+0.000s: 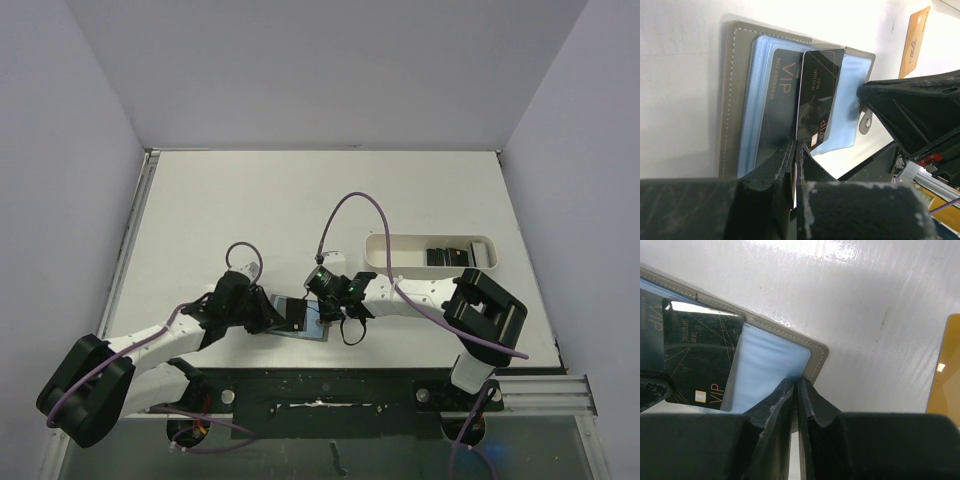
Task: Put the credit cards into the card holder
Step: Insert the credit card into the card holder.
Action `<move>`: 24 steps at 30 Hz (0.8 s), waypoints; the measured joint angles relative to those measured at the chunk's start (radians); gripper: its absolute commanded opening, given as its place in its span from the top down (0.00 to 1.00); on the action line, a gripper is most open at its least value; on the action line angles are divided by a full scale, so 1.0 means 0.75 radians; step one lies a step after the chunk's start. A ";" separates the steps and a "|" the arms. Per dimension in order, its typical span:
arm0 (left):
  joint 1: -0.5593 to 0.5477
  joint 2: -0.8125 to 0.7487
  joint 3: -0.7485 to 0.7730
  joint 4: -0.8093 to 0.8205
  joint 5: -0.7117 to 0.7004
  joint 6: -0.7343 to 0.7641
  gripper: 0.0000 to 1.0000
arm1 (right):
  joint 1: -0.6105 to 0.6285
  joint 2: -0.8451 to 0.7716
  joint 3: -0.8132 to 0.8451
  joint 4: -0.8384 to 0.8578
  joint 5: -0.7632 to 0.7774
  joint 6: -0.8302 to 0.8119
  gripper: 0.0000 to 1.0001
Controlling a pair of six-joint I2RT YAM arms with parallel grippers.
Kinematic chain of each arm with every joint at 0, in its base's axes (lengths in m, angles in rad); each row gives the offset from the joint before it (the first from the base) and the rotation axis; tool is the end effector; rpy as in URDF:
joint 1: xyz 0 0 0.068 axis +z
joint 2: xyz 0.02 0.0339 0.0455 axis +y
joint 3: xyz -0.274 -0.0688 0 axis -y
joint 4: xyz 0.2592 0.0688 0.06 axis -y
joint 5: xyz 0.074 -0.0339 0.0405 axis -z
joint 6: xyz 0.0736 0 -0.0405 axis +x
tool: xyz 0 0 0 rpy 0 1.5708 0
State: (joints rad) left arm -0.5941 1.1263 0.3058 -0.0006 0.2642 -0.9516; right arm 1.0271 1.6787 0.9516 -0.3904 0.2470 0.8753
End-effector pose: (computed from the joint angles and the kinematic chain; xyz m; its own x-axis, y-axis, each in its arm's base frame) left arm 0.1729 -0.1400 0.1060 -0.9121 -0.3325 -0.2398 -0.0947 0.7401 -0.6658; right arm 0.1947 0.2874 0.1278 -0.8926 -0.0375 -0.4494 -0.1392 0.9708 0.1954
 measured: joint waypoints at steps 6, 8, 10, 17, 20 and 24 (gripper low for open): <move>0.000 -0.002 -0.036 0.056 0.032 -0.022 1.00 | 0.001 0.001 0.000 0.000 0.000 -0.001 0.90; 0.000 -0.002 -0.036 0.051 0.032 -0.020 1.00 | 0.001 0.001 0.000 0.001 0.000 -0.001 0.90; 0.000 -0.002 -0.033 0.034 0.032 -0.015 1.00 | 0.000 0.001 0.000 0.000 0.001 -0.001 0.90; 0.000 -0.002 -0.002 -0.043 0.038 0.022 1.00 | 0.001 0.001 0.000 0.001 0.001 -0.001 0.90; 0.000 -0.002 0.010 -0.069 0.044 0.043 1.00 | 0.000 0.001 0.000 0.001 0.001 -0.001 0.90; 0.000 0.021 0.033 -0.091 0.058 0.074 1.00 | 0.000 0.001 0.000 0.001 0.001 -0.004 0.91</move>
State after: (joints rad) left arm -0.5941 1.1423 0.3305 -0.0689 0.3080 -0.8963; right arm 1.0271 1.6794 0.9516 -0.3901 0.2478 0.8726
